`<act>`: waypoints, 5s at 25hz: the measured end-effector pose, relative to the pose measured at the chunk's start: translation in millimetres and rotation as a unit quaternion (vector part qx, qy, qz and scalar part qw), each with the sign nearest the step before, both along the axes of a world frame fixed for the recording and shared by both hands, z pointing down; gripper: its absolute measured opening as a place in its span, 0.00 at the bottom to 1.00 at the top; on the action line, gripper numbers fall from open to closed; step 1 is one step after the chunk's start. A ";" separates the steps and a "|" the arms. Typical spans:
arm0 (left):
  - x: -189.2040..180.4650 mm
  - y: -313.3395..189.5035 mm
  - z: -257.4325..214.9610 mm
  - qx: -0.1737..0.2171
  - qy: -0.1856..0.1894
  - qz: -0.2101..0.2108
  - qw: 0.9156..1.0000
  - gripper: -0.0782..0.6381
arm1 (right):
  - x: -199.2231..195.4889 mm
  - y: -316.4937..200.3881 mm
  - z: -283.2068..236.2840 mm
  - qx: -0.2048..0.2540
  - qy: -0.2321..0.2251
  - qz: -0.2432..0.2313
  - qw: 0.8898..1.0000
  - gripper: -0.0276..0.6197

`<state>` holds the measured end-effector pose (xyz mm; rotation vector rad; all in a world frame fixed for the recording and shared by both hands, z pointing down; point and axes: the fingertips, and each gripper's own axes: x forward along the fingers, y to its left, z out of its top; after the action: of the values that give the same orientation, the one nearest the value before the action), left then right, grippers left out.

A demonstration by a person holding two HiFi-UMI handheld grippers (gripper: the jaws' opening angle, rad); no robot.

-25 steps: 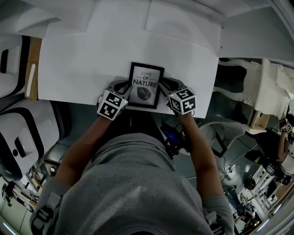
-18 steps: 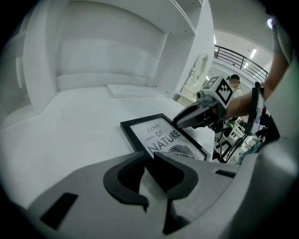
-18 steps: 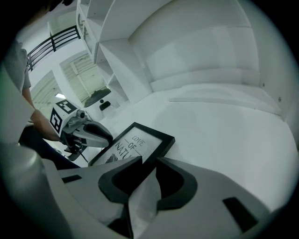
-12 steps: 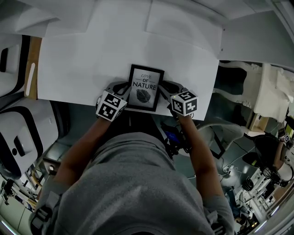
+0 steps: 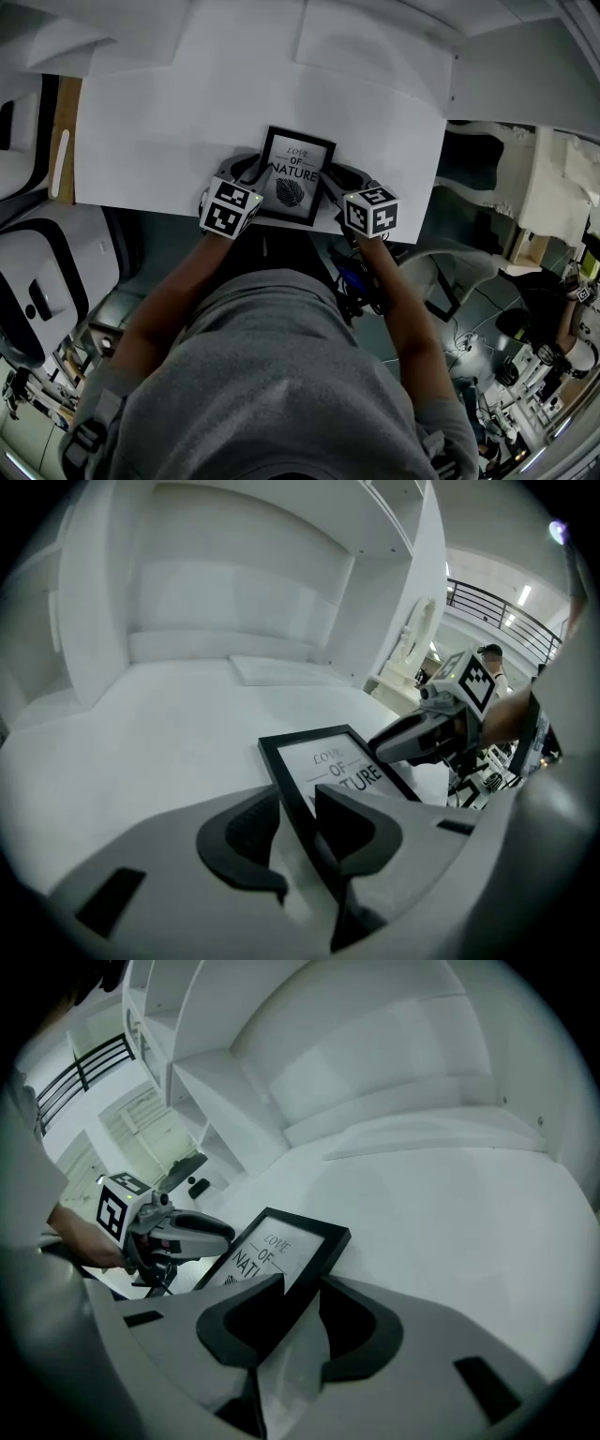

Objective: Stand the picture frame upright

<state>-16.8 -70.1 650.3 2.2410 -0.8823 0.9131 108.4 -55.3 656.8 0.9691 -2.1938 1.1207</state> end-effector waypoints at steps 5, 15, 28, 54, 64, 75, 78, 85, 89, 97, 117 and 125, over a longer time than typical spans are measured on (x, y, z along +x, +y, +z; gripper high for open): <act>2.9 -7.1 5.9 -0.007 -0.006 -0.009 1.000 0.28 | -3.0 5.0 1.8 -0.009 -0.009 0.001 1.000 0.24; 3.9 -4.8 10.4 -0.015 -0.009 -0.030 0.999 0.28 | -3.7 9.2 2.2 0.002 0.009 -0.001 1.000 0.24; 3.2 -2.5 18.1 -0.040 0.027 -0.085 0.995 0.25 | -0.9 8.1 3.8 0.007 0.005 0.007 1.000 0.24; -12.3 -14.4 6.6 -0.063 0.140 -0.166 0.974 0.21 | -6.7 7.4 -4.1 -0.048 -0.096 0.074 0.991 0.25; -17.0 -15.5 6.4 -0.070 0.161 -0.183 0.967 0.21 | -22.1 7.5 -11.8 -0.064 -0.142 0.073 0.985 0.25; -16.0 -18.2 0.1 -0.051 0.173 -0.158 0.971 0.21 | -21.5 -1.2 -26.5 -0.058 -0.139 0.055 0.987 0.22; -15.0 -16.4 -0.7 -0.052 0.180 -0.152 0.970 0.21 | -21.2 -2.1 -31.9 -0.055 -0.147 0.051 0.986 0.22; -14.3 -15.6 -12.0 -0.040 0.199 -0.136 0.970 0.21 | -21.3 -4.3 -49.1 -0.035 -0.163 0.048 0.985 0.20; -13.1 -18.6 -26.2 -0.017 0.202 -0.129 0.971 0.21 | -18.6 -6.4 -61.2 -0.026 -0.188 0.059 0.980 0.18; -4.9 -30.0 -53.7 0.016 0.216 -0.124 0.968 0.21 | -11.8 -12.7 -82.9 0.018 -0.183 0.039 0.982 0.17; 15.2 -66.0 -145.3 0.113 0.239 -0.095 0.960 0.21 | 11.1 -52.7 -165.6 0.112 -0.194 0.023 0.974 0.17; 14.1 -67.6 -187.7 0.150 0.252 -0.088 0.952 0.21 | 10.6 -53.2 -203.0 0.144 -0.202 0.022 0.969 0.17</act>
<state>-2.7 -137.7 462.6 2.4293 -0.9988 0.1084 119.0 -108.4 453.8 0.9759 -2.7356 1.1181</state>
